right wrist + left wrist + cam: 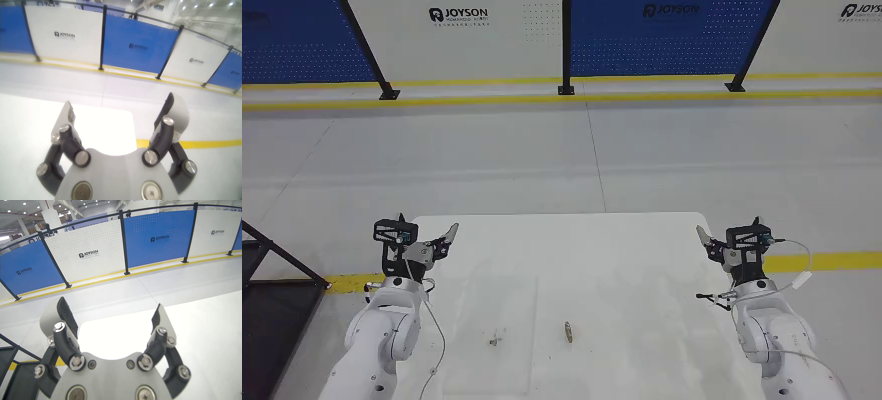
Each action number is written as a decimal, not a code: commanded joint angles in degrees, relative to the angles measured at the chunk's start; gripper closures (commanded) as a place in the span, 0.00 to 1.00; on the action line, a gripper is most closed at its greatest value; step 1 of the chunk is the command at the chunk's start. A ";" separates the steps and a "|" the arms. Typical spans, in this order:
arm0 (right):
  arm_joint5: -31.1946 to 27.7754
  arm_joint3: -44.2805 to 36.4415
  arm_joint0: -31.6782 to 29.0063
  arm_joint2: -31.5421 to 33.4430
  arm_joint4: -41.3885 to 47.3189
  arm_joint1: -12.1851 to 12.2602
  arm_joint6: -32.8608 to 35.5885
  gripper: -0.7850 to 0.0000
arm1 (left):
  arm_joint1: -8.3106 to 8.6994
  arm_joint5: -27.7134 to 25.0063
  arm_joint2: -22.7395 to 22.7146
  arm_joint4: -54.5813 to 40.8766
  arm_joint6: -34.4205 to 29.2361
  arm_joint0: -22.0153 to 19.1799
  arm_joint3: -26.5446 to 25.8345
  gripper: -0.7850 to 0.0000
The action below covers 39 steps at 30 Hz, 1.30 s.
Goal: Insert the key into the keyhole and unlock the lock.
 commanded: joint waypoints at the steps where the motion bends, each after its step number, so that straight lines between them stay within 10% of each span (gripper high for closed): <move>1: 0.00 0.00 0.00 0.00 0.00 0.00 0.00 0.00 | 0.00 0.00 0.00 0.00 0.00 0.00 0.00 0.00; 11: 0.00 0.00 0.00 0.00 0.00 0.00 0.00 0.00 | 0.37 -5.02 -0.98 2.53 -0.78 3.40 -2.71 0.00; 24: 0.00 0.00 0.00 0.00 0.00 0.00 0.00 0.00 | 0.94 -15.70 -1.47 12.51 -2.30 35.52 -19.44 0.00; 39: 0.00 0.00 0.00 0.00 0.00 0.00 0.00 0.00 | -0.56 -3.78 12.98 19.87 -17.59 28.58 -12.33 0.12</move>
